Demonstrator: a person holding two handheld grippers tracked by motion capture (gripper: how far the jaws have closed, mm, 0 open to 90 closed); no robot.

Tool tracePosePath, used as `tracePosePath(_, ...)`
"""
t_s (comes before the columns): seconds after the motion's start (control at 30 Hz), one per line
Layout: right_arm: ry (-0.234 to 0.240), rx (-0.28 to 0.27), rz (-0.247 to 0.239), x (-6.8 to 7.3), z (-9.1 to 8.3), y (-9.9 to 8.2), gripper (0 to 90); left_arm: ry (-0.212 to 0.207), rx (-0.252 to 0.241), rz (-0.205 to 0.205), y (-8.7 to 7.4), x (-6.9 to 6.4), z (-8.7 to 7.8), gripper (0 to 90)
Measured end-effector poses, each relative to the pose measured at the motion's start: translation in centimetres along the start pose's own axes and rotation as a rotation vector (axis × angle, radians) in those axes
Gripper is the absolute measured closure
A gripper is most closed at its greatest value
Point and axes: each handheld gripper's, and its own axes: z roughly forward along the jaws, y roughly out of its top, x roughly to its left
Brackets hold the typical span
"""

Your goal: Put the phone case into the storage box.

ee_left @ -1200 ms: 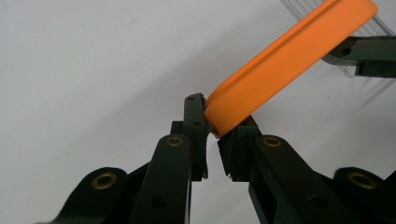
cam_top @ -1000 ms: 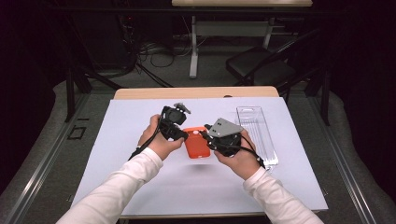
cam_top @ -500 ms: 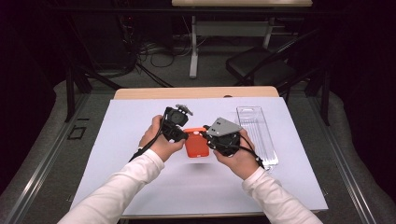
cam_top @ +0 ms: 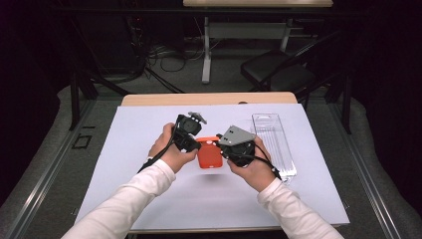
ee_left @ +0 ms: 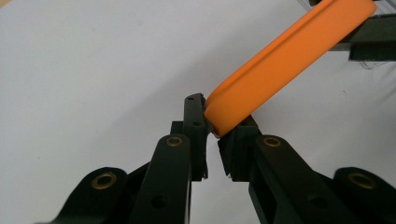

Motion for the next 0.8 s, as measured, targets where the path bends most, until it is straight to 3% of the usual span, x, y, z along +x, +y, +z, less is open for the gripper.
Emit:
tracePosePath(0.33,-0.003,0.028,-0.007,0.01,0.05,0.21,80.6,0.002,0.002,0.004,-0.02,-0.16,0.06,81.2)
tracePosePath(0.8,-0.012,0.027,0.007,-0.30,-0.08,0.03,81.4,-0.029,-0.018,0.009,-0.05,-0.21,0.17,80.2)
